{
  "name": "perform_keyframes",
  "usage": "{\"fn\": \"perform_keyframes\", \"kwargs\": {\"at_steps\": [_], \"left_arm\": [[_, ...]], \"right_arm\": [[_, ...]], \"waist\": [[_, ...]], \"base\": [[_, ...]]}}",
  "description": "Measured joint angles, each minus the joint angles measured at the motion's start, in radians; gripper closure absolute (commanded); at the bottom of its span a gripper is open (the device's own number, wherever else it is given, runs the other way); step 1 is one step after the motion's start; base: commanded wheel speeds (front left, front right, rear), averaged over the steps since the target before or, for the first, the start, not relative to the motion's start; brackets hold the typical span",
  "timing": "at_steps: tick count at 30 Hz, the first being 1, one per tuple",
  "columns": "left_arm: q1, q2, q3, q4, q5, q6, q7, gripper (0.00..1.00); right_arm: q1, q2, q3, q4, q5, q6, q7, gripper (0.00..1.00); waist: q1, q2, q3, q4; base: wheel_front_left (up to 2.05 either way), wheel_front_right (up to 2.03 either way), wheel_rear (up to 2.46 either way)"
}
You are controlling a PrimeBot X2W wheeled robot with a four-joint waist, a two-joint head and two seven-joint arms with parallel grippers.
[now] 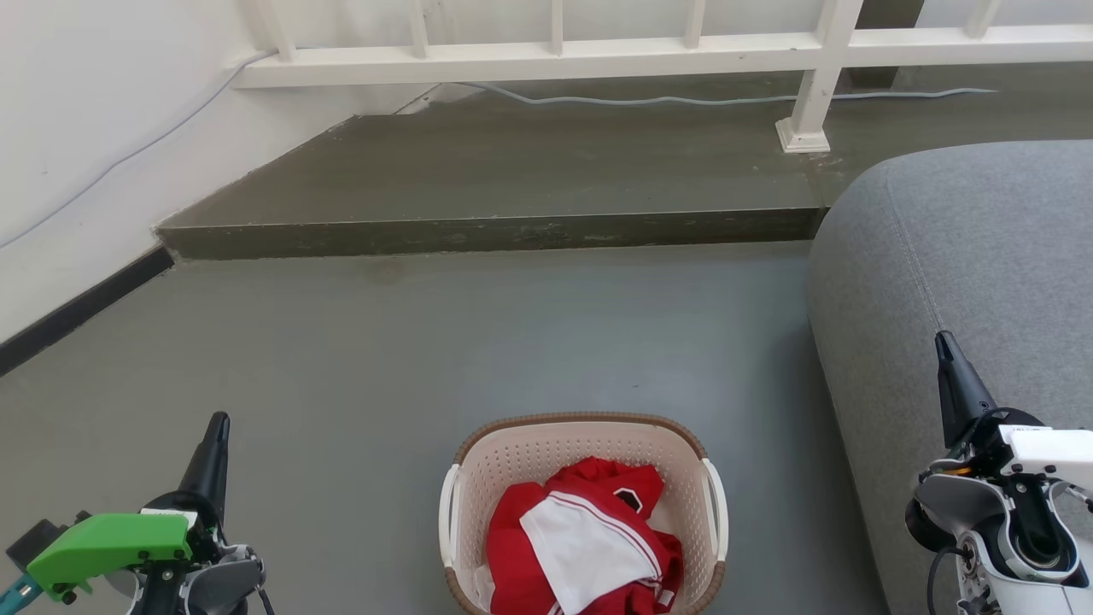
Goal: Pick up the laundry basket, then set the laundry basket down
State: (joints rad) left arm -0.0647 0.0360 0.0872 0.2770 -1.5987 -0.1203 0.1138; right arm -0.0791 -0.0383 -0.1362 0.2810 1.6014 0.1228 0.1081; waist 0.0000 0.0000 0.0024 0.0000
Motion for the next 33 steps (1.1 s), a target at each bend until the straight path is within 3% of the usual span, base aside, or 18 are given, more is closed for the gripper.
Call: {"fn": "perform_keyframes", "kwargs": {"at_steps": [33], "left_arm": [[0.000,0.000,0.000,0.000,0.000,0.000,0.000,1.00]], "right_arm": [[0.000,0.000,0.000,0.000,0.000,0.000,0.000,1.00]], "waist": [[0.0000,0.0000,0.000,0.000]], "base": [[0.00,0.00,0.00]]}}
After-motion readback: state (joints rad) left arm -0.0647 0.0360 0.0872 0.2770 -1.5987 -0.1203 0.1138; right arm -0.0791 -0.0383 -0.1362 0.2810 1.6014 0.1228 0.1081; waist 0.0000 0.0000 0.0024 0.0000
